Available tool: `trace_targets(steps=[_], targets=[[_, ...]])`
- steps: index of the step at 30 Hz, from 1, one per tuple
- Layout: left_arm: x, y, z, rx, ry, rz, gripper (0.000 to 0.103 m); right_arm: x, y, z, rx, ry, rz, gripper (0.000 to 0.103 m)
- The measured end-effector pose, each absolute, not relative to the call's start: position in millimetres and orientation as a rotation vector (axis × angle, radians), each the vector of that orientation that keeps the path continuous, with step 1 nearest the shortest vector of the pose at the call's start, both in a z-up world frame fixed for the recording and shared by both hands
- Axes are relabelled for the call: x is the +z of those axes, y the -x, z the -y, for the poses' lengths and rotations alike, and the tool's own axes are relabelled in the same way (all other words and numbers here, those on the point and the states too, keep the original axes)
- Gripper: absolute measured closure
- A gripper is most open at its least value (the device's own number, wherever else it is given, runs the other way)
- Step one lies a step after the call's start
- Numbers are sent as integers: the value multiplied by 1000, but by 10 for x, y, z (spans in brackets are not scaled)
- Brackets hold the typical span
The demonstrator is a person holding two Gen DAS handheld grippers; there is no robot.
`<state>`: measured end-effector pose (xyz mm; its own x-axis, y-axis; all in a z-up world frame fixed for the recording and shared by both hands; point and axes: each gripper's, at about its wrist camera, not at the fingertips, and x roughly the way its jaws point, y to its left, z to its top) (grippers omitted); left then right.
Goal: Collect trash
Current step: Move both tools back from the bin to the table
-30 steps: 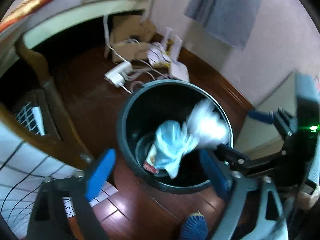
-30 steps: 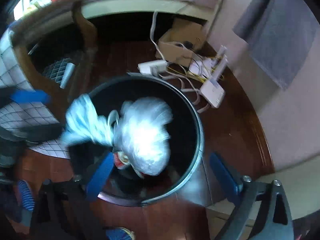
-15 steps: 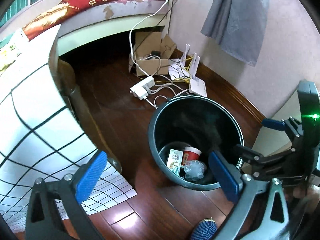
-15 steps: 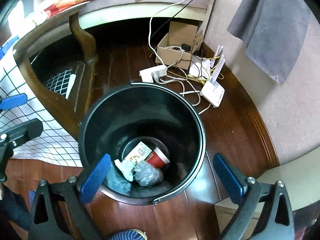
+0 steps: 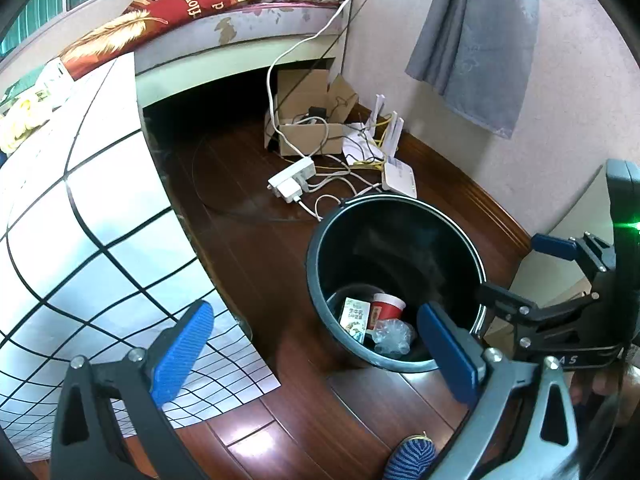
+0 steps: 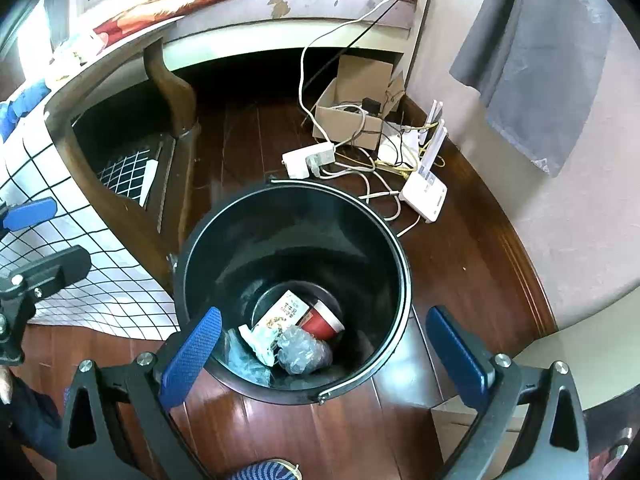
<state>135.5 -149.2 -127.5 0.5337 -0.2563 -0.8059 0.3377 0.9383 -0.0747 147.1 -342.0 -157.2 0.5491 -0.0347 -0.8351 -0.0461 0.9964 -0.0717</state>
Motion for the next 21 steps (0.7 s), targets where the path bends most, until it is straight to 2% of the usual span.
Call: trace_targets(steps=[21], targets=[[-948,-1137,1216,-292,-70,-890,1,-1127,-1285,3250,15,91,-878,0]])
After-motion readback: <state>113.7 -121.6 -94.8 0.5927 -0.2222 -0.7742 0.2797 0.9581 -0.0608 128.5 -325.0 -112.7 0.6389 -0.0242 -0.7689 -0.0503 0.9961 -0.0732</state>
